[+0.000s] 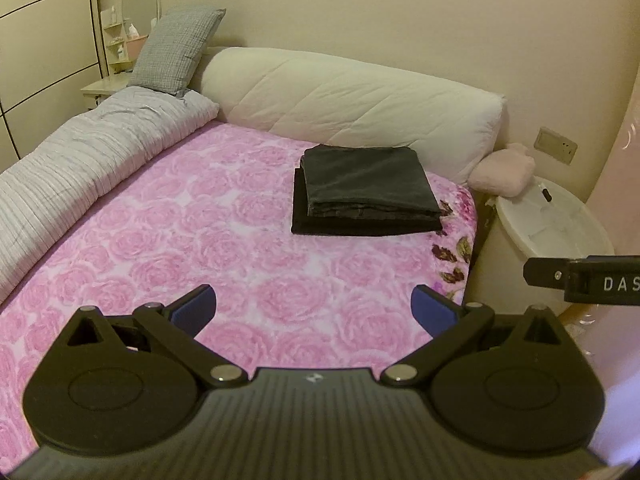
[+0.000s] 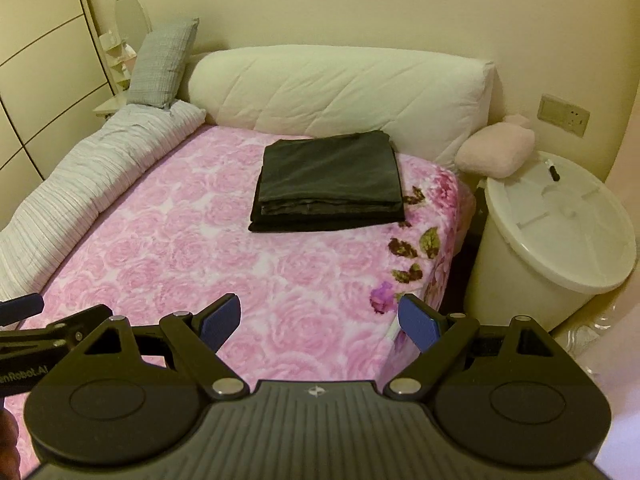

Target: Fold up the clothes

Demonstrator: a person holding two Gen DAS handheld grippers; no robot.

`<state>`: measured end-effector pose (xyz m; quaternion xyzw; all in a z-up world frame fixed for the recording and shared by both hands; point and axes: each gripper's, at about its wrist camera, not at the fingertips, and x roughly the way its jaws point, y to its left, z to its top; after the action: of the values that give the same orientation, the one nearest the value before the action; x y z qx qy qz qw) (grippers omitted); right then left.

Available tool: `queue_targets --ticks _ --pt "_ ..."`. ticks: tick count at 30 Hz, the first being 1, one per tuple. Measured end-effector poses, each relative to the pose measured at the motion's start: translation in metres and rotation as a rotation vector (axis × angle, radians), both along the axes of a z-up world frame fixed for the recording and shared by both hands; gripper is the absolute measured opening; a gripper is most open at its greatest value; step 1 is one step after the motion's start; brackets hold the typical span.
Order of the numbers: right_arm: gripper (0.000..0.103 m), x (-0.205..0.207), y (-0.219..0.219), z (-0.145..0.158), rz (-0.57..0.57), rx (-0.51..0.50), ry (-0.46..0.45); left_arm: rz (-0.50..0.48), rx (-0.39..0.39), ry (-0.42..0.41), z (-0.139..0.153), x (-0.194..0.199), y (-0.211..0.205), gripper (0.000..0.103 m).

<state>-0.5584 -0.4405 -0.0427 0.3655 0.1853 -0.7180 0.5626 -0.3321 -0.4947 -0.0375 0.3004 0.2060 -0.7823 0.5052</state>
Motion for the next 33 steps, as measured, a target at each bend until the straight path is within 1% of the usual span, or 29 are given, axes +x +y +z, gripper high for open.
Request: queue_targets --ticks 9,20,33 --pt "0.088 0.003 0.010 0.012 0.000 -0.013 0.036 0.007 -0.036 -0.009 0.003 -0.011 0.010 0.102" --pt "0.088 -0.001 0.016 0.012 -0.008 -0.011 0.044 0.011 -0.027 -0.010 0.002 -0.017 0.008 0.102" --pt "0.088 -0.001 0.014 0.011 0.007 -0.009 0.044 0.014 -0.027 -0.021 0.000 -0.015 0.006 0.103"
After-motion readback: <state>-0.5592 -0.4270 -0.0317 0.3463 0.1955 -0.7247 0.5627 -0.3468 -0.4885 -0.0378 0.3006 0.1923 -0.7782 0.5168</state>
